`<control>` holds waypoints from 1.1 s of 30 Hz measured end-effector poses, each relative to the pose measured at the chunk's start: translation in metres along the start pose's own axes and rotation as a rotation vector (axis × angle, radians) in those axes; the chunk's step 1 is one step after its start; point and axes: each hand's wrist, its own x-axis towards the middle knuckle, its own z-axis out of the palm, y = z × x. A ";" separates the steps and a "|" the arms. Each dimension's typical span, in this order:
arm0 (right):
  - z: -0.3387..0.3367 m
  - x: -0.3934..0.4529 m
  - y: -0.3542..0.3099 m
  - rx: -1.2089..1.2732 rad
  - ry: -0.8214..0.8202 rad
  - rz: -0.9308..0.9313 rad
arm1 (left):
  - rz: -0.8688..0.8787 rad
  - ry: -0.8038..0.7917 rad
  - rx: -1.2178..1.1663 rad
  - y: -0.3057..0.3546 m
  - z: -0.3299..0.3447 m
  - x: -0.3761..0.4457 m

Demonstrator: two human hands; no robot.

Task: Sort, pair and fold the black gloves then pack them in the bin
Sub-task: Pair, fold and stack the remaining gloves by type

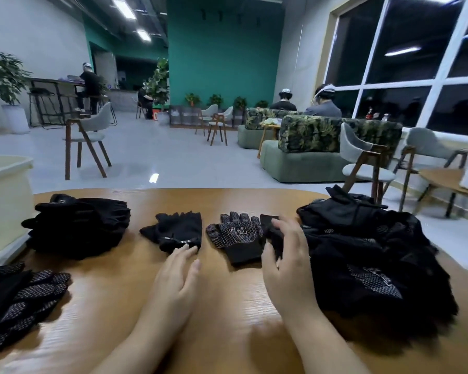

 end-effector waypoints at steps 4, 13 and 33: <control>-0.030 0.005 0.015 -0.189 0.086 0.189 | 0.067 -0.087 0.187 0.004 0.004 -0.001; -0.077 -0.005 0.037 -0.554 0.200 0.388 | 0.073 -0.221 0.480 0.008 0.013 -0.002; -0.061 0.015 0.008 -0.275 0.361 -0.179 | 0.143 -0.163 0.430 0.011 0.011 -0.005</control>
